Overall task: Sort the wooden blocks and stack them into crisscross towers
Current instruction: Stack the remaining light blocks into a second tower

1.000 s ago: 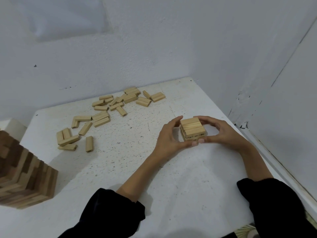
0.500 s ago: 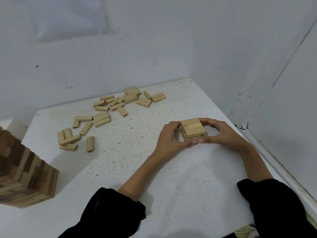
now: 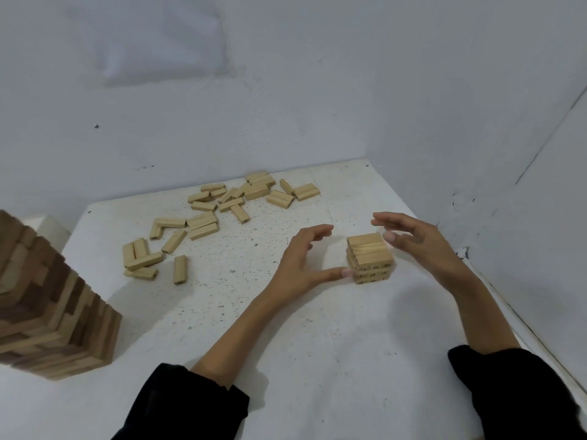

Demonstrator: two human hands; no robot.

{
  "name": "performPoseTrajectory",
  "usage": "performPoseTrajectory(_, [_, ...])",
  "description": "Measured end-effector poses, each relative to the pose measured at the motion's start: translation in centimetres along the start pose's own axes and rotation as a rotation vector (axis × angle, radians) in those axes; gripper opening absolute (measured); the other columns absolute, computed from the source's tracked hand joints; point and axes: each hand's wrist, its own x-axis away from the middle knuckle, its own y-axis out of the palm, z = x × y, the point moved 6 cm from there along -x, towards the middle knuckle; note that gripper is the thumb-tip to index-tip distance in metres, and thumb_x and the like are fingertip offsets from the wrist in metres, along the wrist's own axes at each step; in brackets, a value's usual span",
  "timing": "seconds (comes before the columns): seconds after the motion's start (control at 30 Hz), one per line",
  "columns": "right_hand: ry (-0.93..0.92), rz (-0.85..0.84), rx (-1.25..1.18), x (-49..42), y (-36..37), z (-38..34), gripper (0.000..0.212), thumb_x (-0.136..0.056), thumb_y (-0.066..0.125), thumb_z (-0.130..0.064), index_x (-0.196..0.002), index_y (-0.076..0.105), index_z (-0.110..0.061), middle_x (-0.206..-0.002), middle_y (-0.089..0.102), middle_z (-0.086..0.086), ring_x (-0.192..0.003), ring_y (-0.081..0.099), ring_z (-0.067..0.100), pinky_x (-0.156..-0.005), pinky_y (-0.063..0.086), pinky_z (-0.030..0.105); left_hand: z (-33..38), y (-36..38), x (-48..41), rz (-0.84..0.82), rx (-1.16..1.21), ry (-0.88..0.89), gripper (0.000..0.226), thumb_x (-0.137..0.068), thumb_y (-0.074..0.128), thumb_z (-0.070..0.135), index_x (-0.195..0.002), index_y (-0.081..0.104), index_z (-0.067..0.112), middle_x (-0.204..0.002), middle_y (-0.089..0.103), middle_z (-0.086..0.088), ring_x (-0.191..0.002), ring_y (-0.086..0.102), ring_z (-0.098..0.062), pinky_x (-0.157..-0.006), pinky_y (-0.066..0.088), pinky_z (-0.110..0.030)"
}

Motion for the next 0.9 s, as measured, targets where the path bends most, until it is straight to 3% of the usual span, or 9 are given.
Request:
performPoseTrajectory(0.1, [0.021, 0.128, -0.066, -1.8, 0.3, -1.6, 0.031, -0.080, 0.067, -0.035, -0.110, 0.064, -0.030, -0.110, 0.067, -0.012, -0.107, 0.058, 0.003, -0.099, 0.041, 0.027, 0.1, -2.9, -0.7, 0.066, -0.033, 0.019, 0.060, -0.067, 0.067, 0.059, -0.121, 0.049, 0.040, -0.124, 0.052, 0.016, -0.117, 0.047, 0.000, -0.099, 0.037, -0.019])
performPoseTrajectory(0.17, [0.030, 0.181, -0.100, -3.3, 1.4, -2.5, 0.029, -0.083, 0.068, -0.026, -0.112, 0.064, -0.026, -0.109, 0.067, -0.008, -0.106, 0.059, 0.006, -0.092, 0.043, 0.019, -0.1, -5.3, -1.5, 0.162, -0.033, 0.019, 0.045, -0.078, 0.072, 0.044, -0.118, 0.055, 0.032, -0.121, 0.056, 0.012, -0.113, 0.051, -0.002, -0.097, 0.040, -0.022])
performPoseTrajectory(0.23, [0.023, 0.222, -0.093, -5.0, 3.1, -3.4, 0.030, -0.084, 0.069, -0.021, -0.114, 0.063, -0.024, -0.107, 0.066, -0.008, -0.106, 0.058, 0.010, -0.090, 0.044, 0.021, -0.4, -7.7, -2.6, 0.264, -0.037, -0.007, 0.032, -0.084, 0.070, 0.029, -0.114, 0.060, 0.024, -0.118, 0.060, 0.008, -0.108, 0.054, -0.004, -0.092, 0.042, -0.019])
performPoseTrajectory(0.33, [0.021, 0.265, -0.083, -7.6, 6.6, -4.6, 0.033, -0.084, 0.068, -0.013, -0.116, 0.062, -0.019, -0.106, 0.064, -0.003, -0.102, 0.056, 0.013, -0.087, 0.041, 0.019, -1.1, -10.6, -4.2, 0.373, -0.096, -0.028, 0.026, -0.085, 0.069, 0.020, -0.110, 0.064, 0.013, -0.114, 0.063, 0.001, -0.101, 0.055, -0.008, -0.081, 0.037, -0.004])
performPoseTrajectory(0.43, [0.047, 0.290, -0.062, -9.9, 10.9, -4.6, 0.037, -0.084, 0.064, -0.008, -0.120, 0.060, -0.015, -0.113, 0.063, 0.001, -0.104, 0.051, 0.015, -0.083, 0.037, 0.017, -3.1, -12.5, -5.2, 0.436, -0.207, -0.057, 0.025, -0.083, 0.071, 0.017, -0.107, 0.065, 0.009, -0.110, 0.064, -0.006, -0.099, 0.055, -0.013, -0.082, 0.039, -0.010])
performPoseTrajectory(0.53, [0.082, 0.302, 0.057, -11.4, 15.0, -3.5, 0.041, -0.085, 0.060, -0.007, -0.125, 0.056, -0.015, -0.123, 0.058, 0.004, -0.120, 0.041, 0.025, -0.090, 0.035, 0.025, -6.3, -13.0, -5.4, 0.450, -0.352, -0.160, 0.028, -0.081, 0.070, 0.017, -0.108, 0.065, 0.010, -0.116, 0.060, -0.012, -0.113, 0.050, -0.027, -0.096, 0.037, -0.031])
performPoseTrajectory(0.67, [0.036, 0.283, 0.464, -12.1, 17.8, -2.6, 0.045, -0.089, 0.057, -0.016, -0.133, 0.049, -0.019, -0.140, 0.042, 0.002, -0.126, 0.030, 0.024, -0.098, 0.029, 0.032, -8.4, -11.9, -4.1, 0.459, -0.471, -0.140, 0.033, -0.082, 0.062, 0.023, -0.113, 0.061, 0.009, -0.122, 0.050, -0.007, -0.120, 0.035, -0.024, -0.092, 0.025, -0.021])
performPoseTrajectory(0.77, [-0.003, 0.324, 0.632, -12.8, 18.1, -2.2, 0.048, -0.088, 0.057, -0.024, -0.135, 0.047, -0.020, -0.147, 0.029, 0.005, -0.131, 0.023, 0.028, -0.103, 0.024, 0.040, -8.3, -11.3, -3.7, 0.476, -0.540, -0.090, 0.039, -0.081, 0.050, 0.030, -0.113, 0.061, 0.010, -0.125, 0.047, -0.005, -0.119, 0.031, -0.018, -0.095, 0.025, -0.023])
performPoseTrajectory(0.9, [0.004, 0.301, 0.758, -13.8, 18.2, -1.8, 0.047, -0.090, 0.051, -0.031, -0.136, 0.046, -0.019, -0.149, 0.025, 0.008, -0.131, 0.022, 0.030, -0.103, 0.020, 0.042, -8.4, -11.3, -3.8, 0.481, -0.589, -0.066, 0.031, -0.087, 0.055, 0.023, -0.114, 0.059, 0.009, -0.128, 0.046, -0.007, -0.120, 0.031, -0.019, -0.101, 0.030, -0.032])
